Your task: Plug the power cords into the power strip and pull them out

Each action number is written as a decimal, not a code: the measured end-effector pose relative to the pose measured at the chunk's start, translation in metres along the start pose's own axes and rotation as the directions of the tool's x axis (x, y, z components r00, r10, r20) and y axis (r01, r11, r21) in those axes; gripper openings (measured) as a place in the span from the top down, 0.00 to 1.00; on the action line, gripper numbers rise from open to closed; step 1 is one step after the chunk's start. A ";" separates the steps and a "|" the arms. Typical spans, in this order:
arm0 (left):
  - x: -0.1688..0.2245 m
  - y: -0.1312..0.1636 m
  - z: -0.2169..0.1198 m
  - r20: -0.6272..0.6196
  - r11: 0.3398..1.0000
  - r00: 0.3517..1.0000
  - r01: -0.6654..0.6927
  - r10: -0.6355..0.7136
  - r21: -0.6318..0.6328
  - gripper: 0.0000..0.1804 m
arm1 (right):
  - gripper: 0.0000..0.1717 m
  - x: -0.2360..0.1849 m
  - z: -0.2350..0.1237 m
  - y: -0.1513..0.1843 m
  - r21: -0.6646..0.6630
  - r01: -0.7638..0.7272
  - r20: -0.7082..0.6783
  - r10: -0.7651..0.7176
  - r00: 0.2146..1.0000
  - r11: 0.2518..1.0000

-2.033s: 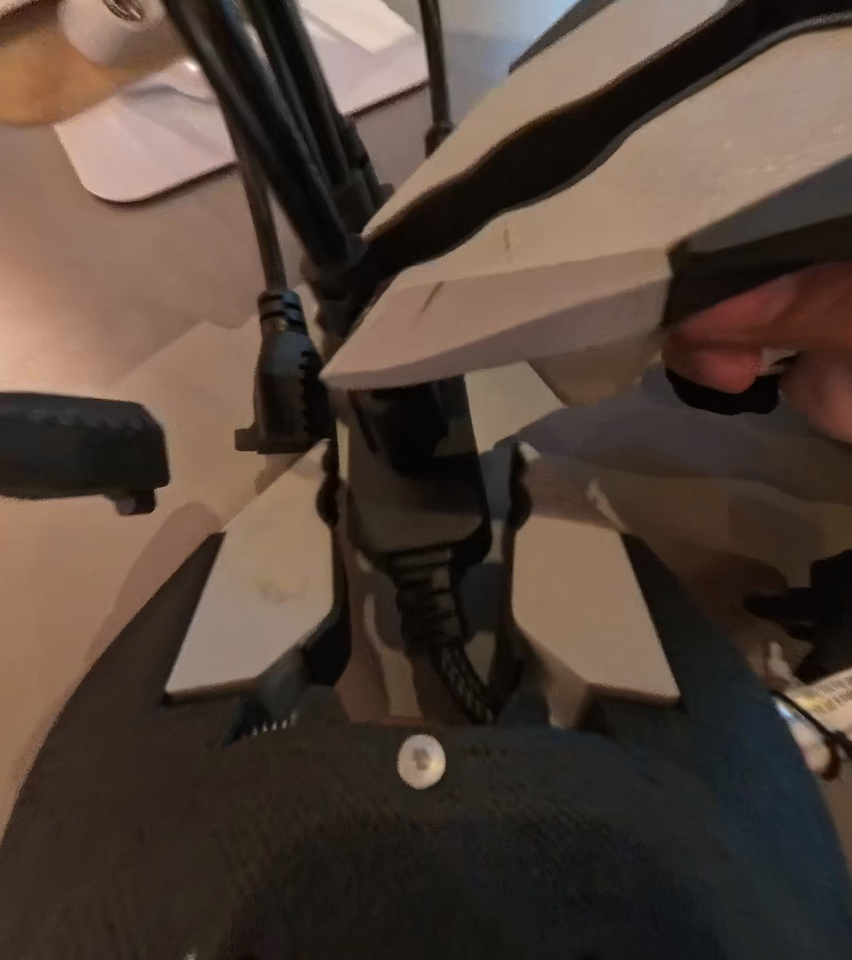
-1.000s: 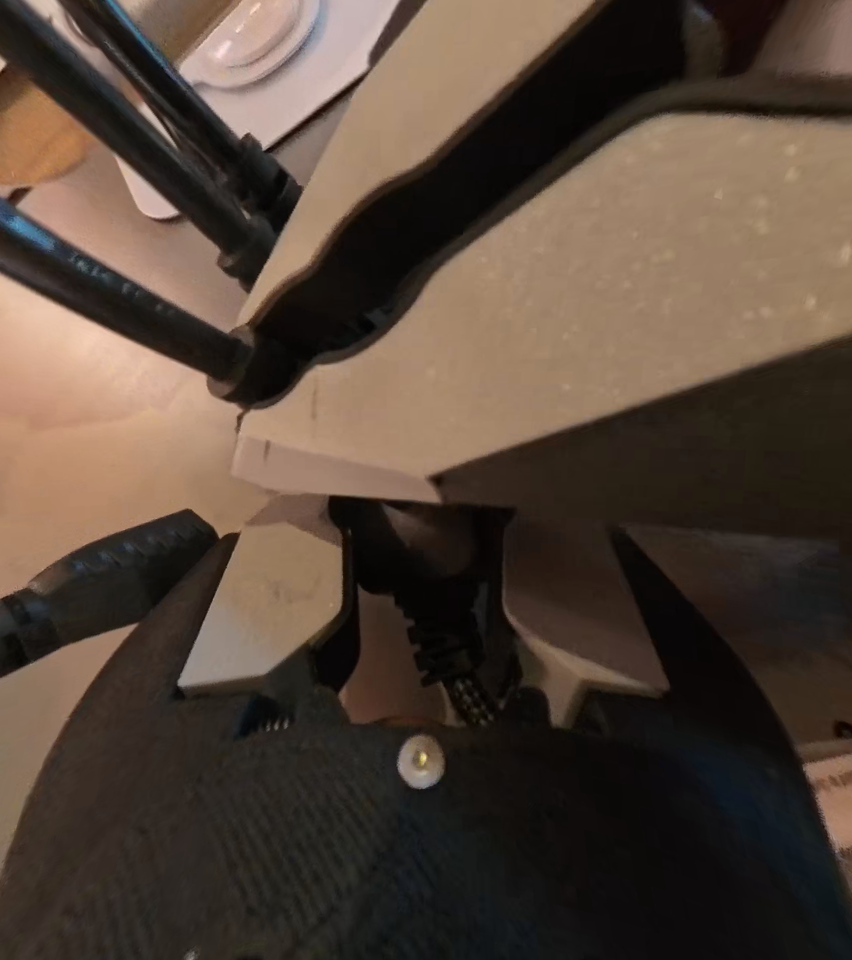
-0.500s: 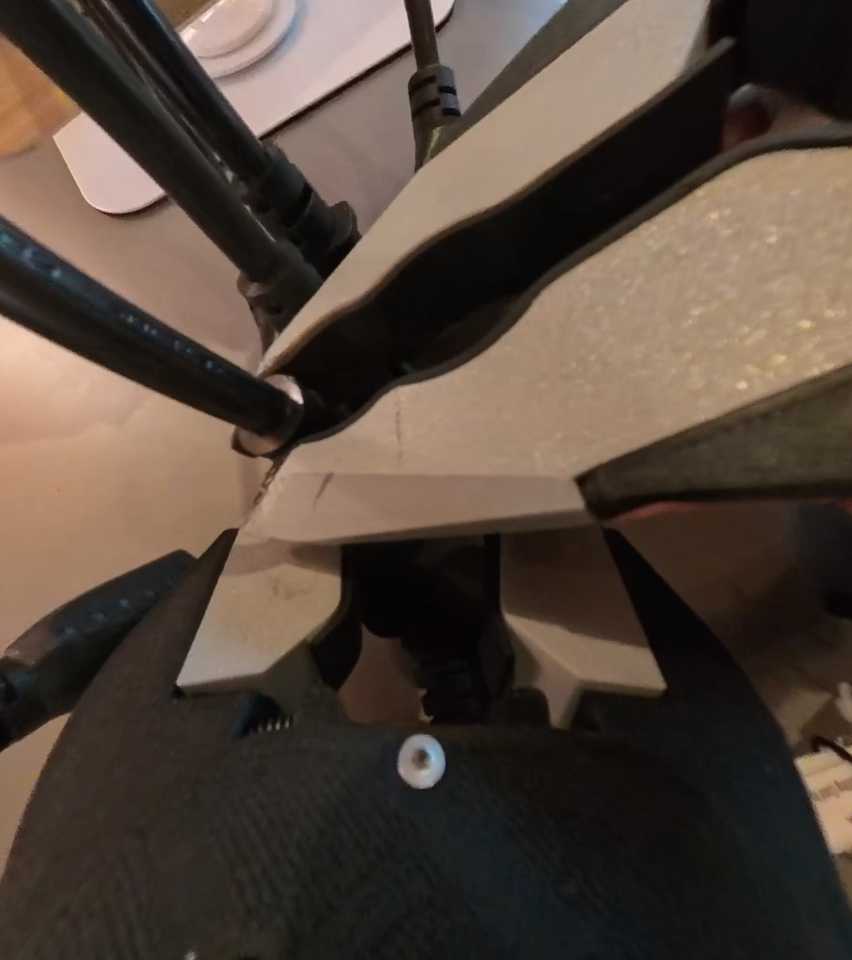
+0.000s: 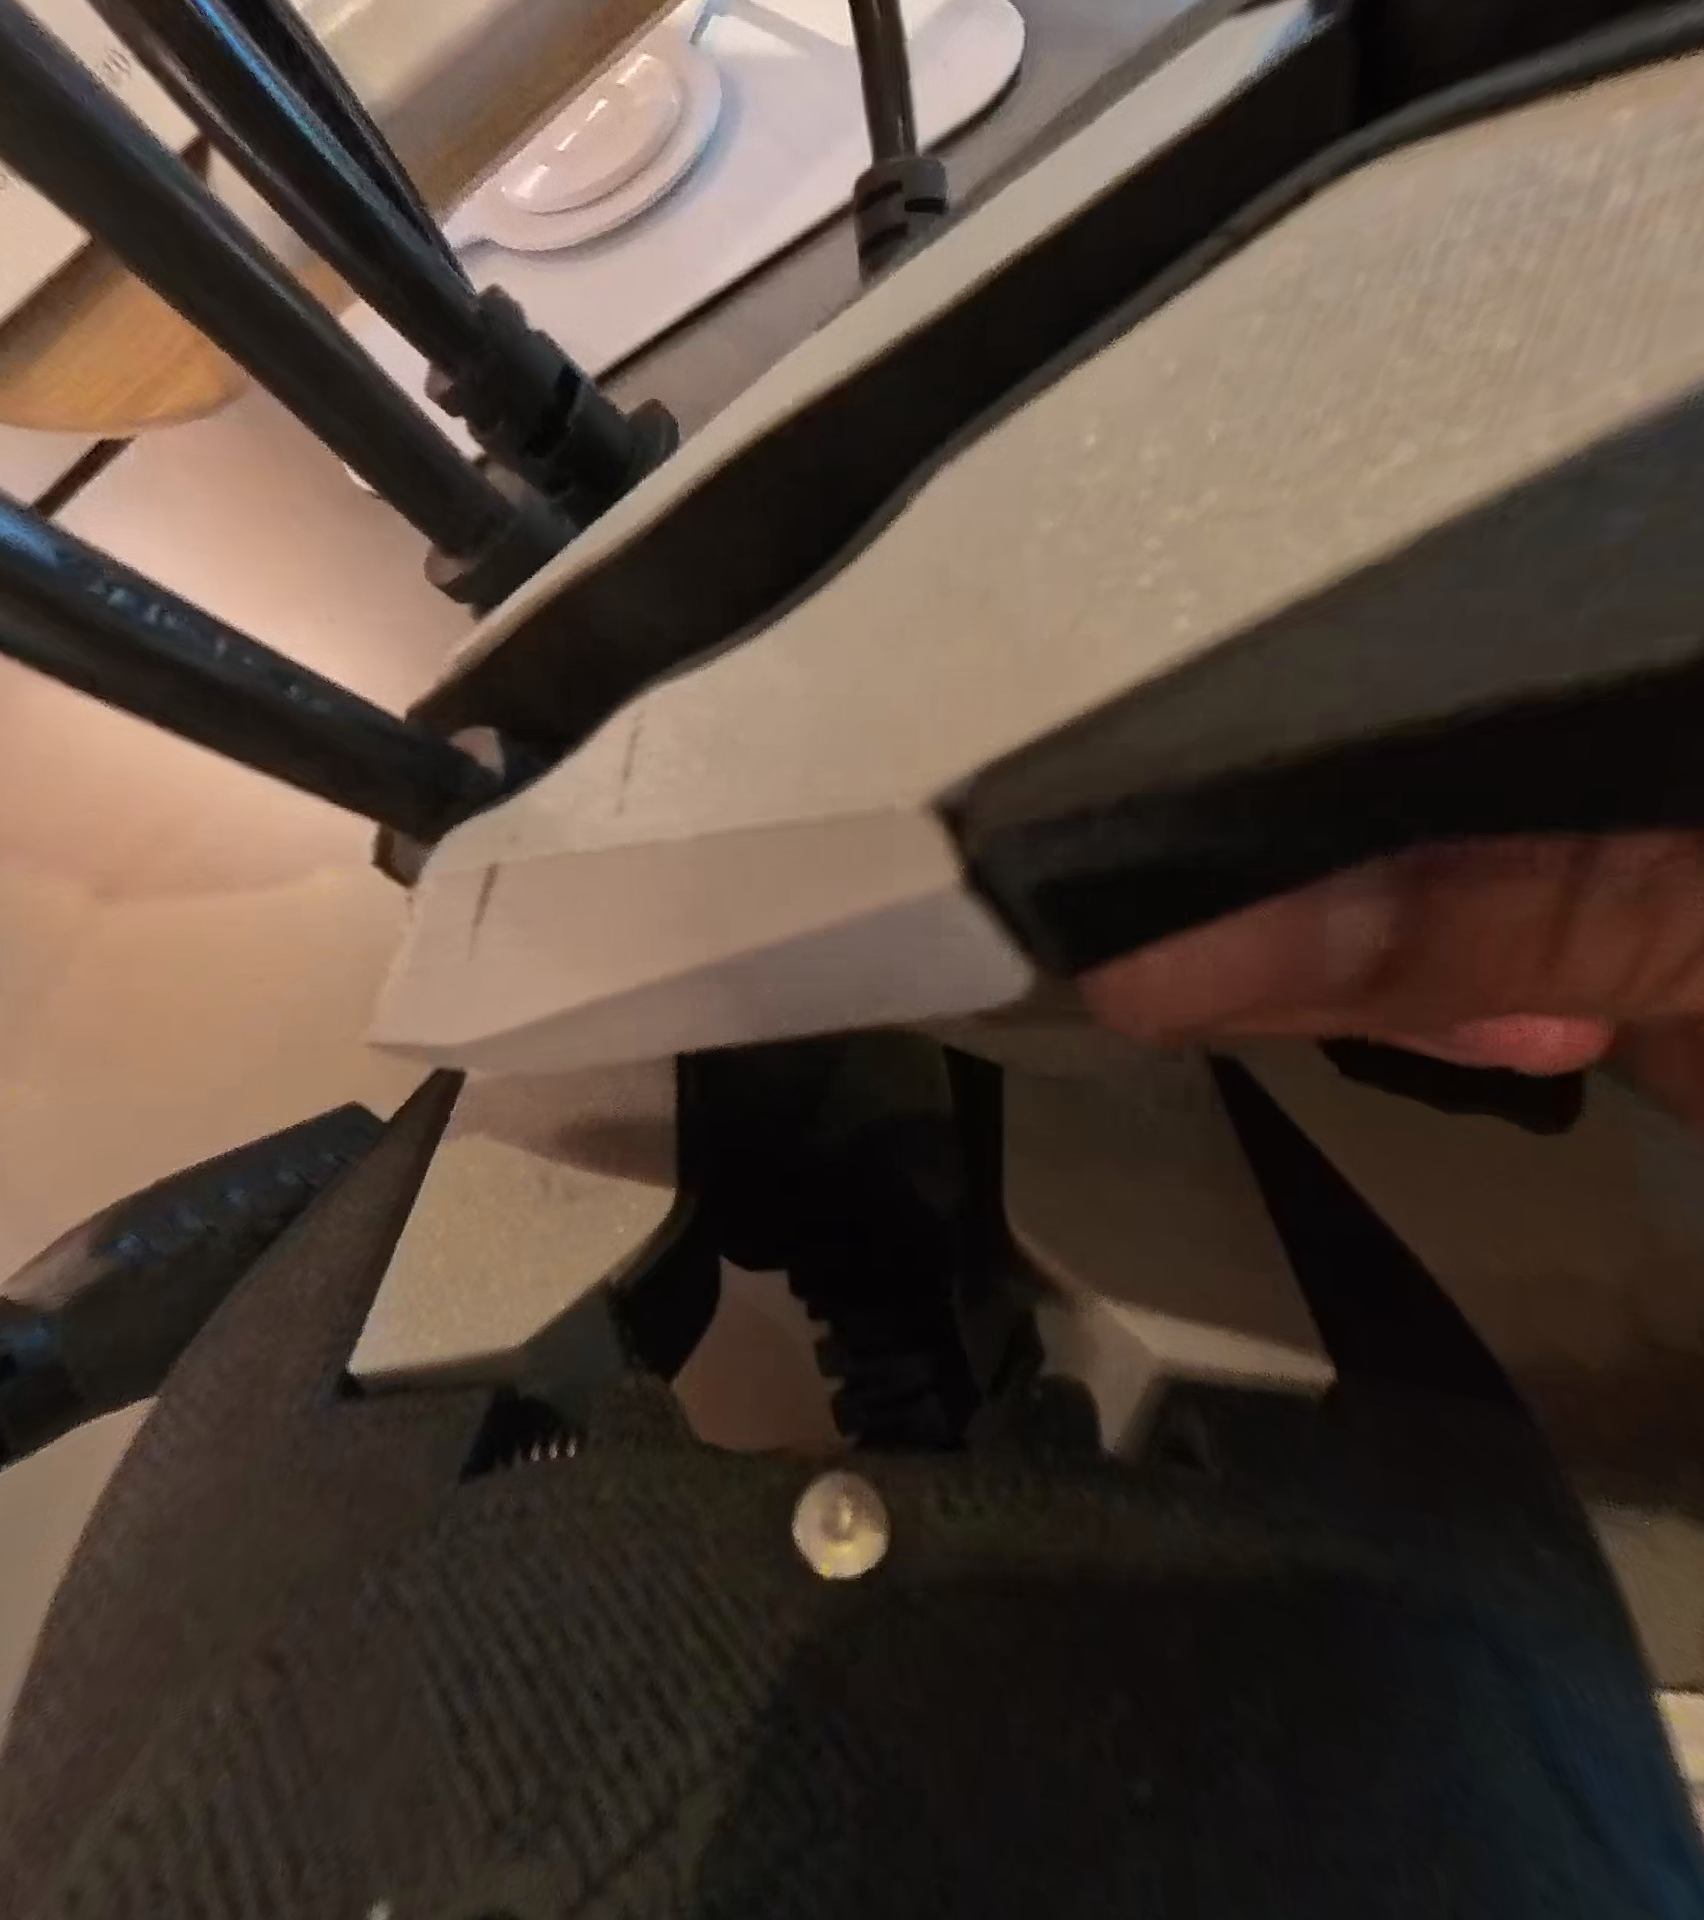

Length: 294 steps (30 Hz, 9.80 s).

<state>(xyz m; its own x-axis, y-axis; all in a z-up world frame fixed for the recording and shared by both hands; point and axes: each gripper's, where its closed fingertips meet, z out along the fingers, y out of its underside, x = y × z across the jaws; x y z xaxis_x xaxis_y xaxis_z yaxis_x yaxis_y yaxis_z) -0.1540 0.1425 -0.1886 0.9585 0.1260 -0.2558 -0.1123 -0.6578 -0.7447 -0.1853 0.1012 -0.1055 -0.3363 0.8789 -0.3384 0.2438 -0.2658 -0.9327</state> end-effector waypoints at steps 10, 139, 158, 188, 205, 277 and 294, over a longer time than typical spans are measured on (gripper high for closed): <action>0.007 -0.003 0.002 -0.002 1.000 1.000 -0.012 0.012 -0.002 0.71 | 0.95 0.000 -0.007 -0.015 -0.164 0.498 -0.071 -0.514 0.855 0.851; 0.039 0.049 -0.099 -0.505 0.879 0.857 -0.317 0.104 -0.356 0.87 | 0.87 -0.059 -0.045 0.090 -0.279 0.624 0.697 -0.293 0.654 0.730; 0.038 0.050 -0.099 -0.482 0.828 0.870 -0.343 0.102 -0.443 0.87 | 0.90 -0.065 -0.041 0.088 -0.307 0.571 0.642 -0.278 0.715 0.762; 0.038 0.051 -0.099 -0.472 0.814 0.873 -0.358 0.119 -0.457 0.87 | 0.90 -0.067 -0.038 0.085 -0.329 0.514 0.620 -0.230 0.751 0.792; 0.037 0.051 -0.099 -0.480 0.827 0.869 -0.355 0.120 -0.437 0.87 | 0.88 -0.065 -0.038 0.089 -0.288 0.578 0.654 -0.284 0.701 0.764; 0.030 0.048 -0.093 -0.464 0.892 0.884 -0.251 0.053 -0.377 0.86 | 0.87 -0.054 -0.035 0.087 -0.323 0.551 0.628 -0.261 0.733 0.770; 0.031 0.047 -0.092 -0.453 0.876 0.889 -0.272 0.071 -0.397 0.87 | 0.97 -0.060 -0.053 0.022 -0.067 0.286 0.624 -0.184 0.759 0.956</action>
<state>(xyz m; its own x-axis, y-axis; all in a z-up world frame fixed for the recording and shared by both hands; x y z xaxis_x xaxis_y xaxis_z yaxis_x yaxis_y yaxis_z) -0.1051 0.0474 -0.1747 0.9627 -0.2707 -0.0010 -0.2551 -0.9059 -0.3380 -0.1110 0.0636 -0.0994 -0.8679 0.4690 -0.1637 0.1979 0.0242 -0.9799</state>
